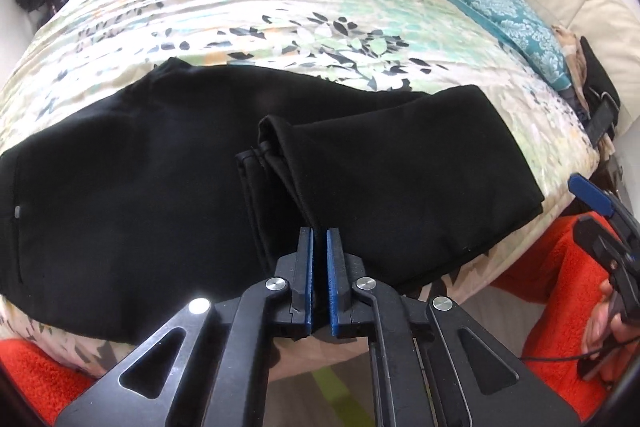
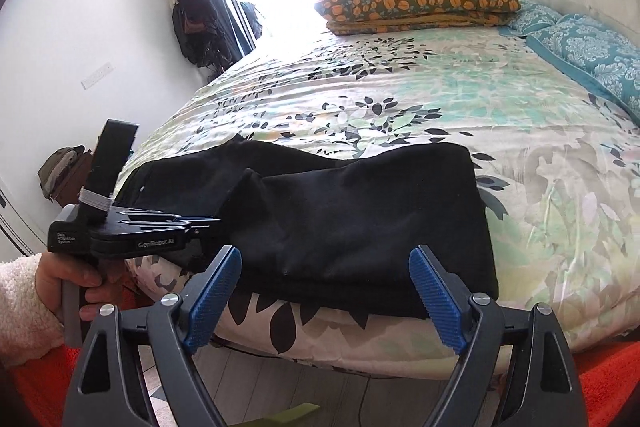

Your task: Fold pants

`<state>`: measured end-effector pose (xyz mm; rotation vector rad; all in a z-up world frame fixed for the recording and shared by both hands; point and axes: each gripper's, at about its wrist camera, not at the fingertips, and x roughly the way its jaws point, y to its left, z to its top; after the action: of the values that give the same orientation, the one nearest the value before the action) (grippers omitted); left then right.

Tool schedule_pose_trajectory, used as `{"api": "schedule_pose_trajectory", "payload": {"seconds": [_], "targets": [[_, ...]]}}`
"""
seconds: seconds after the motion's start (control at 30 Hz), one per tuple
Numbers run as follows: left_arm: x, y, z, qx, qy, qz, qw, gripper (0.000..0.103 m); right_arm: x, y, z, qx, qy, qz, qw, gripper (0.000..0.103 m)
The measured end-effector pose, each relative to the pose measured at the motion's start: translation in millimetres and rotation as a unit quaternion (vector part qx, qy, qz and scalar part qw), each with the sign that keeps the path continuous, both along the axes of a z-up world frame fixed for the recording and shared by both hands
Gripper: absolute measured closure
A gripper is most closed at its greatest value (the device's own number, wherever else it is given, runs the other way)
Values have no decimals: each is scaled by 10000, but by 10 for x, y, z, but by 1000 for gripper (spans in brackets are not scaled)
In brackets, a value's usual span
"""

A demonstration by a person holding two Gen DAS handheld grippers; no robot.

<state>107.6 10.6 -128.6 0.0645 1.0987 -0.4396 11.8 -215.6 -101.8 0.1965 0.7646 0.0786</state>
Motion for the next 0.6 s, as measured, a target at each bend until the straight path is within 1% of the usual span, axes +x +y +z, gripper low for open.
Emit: {"api": "schedule_pose_trajectory", "payload": {"seconds": [0.07,0.1,0.17,0.23,0.27,0.3,0.33,0.37,0.4,0.43,0.5,0.53,0.6], "targets": [[-66,122,37,56,-18,-13,10000,99,68,-82,-15,-236,86,-253,9994,17],[-93,164,-7,142,31,-31,9999,98,129,-123,-47,-323,181,-374,9986,17],[-116,175,-160,402,129,-58,9991,98,294,-175,-185,-372,521,-456,9969,16],[-114,169,-229,418,171,-10,9990,91,469,-121,-390,-515,951,-316,9936,16],[-103,190,-197,323,143,68,9994,82,541,-50,-509,-683,1179,-179,9905,16],[-76,232,-142,222,89,192,9995,55,591,29,-615,-859,1358,-48,9870,16],[-44,294,-80,135,2,340,9993,37,612,99,-696,-1008,1433,52,9845,16],[-19,372,-15,38,-143,542,9984,13,615,149,-730,-1114,1390,95,9840,16],[4,448,34,-117,-262,722,9970,9,616,182,-731,-1151,1332,133,9843,16],[57,487,35,-272,-199,794,9963,9,627,207,-732,-1142,1325,188,9844,16],[188,444,-85,-469,308,641,9964,9,634,239,-745,-1166,1321,235,9841,16],[229,379,-166,-402,490,547,9965,9,632,238,-753,-1160,1320,226,9842,16],[276,218,-323,-45,657,386,9971,10,634,226,-751,-1093,1325,194,9850,15]]}}
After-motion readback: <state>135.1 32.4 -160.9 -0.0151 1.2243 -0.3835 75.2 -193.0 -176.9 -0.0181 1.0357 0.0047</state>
